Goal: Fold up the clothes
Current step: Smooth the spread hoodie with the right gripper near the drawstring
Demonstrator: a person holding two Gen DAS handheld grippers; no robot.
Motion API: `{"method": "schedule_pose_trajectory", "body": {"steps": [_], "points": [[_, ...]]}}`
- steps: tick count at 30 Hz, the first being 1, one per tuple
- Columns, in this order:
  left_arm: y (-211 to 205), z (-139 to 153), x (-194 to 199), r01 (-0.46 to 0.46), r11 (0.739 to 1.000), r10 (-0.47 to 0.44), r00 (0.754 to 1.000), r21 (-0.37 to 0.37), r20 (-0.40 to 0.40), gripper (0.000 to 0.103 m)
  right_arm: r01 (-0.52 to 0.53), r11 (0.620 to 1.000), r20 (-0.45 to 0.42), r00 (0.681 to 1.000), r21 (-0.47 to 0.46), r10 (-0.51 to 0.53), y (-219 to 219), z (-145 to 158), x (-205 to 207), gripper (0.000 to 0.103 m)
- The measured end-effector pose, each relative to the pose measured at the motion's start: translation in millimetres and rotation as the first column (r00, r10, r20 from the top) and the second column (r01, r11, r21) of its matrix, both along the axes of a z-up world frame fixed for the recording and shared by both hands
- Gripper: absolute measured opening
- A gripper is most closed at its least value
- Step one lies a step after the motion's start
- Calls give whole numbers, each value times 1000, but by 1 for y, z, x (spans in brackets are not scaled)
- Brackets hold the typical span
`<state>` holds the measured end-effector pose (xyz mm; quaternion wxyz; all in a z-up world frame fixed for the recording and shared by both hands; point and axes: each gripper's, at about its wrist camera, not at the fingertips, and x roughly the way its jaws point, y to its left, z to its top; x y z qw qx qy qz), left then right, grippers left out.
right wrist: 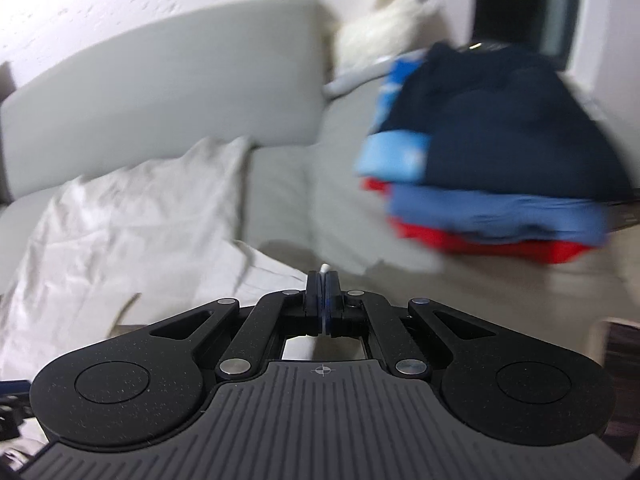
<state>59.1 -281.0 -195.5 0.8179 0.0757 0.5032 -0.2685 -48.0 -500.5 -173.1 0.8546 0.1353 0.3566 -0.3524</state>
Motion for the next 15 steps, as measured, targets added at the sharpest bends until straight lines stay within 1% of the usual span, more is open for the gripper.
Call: {"method": "schedule_pose_trajectory", "body": {"steps": [3, 4, 6, 7, 9, 10, 11, 13, 15], "points": [[5, -2, -8, 12, 1000, -12, 1000, 13, -9, 38, 72, 997, -67, 995, 2, -72, -8, -10, -21, 0], [7, -3, -10, 16, 1000, -16, 1000, 17, -13, 38, 98, 995, -115, 989, 21, -95, -12, -21, -25, 1], [11, -3, -12, 17, 999, -17, 1000, 28, -13, 38, 118, 992, -173, 979, 55, -107, -16, -35, -28, 3], [15, -2, -13, 14, 999, -14, 1000, 32, -14, 39, 129, 989, -194, 974, 74, -113, -18, -40, -31, 8], [22, -1, -14, 4, 999, -4, 1000, 36, -13, 40, 139, 986, -189, 975, 93, -120, -16, -37, -33, 18], [26, 0, -14, -3, 999, 3, 1000, 36, -12, 40, 139, 986, -185, 975, 93, -120, -15, -33, -33, 32], [29, 1, -14, -10, 999, 11, 1000, 35, -11, 41, 121, 989, -183, 978, 86, -103, -10, -27, -32, 41], [37, 1, -14, -31, 999, 31, 999, 32, -11, 41, 84, 994, -180, 981, 72, -70, -1, -15, -31, 41], [46, 1, -15, -62, 998, 62, 998, 28, -15, 41, 45, 996, -160, 987, 80, -32, 14, -5, -28, 45]]}}
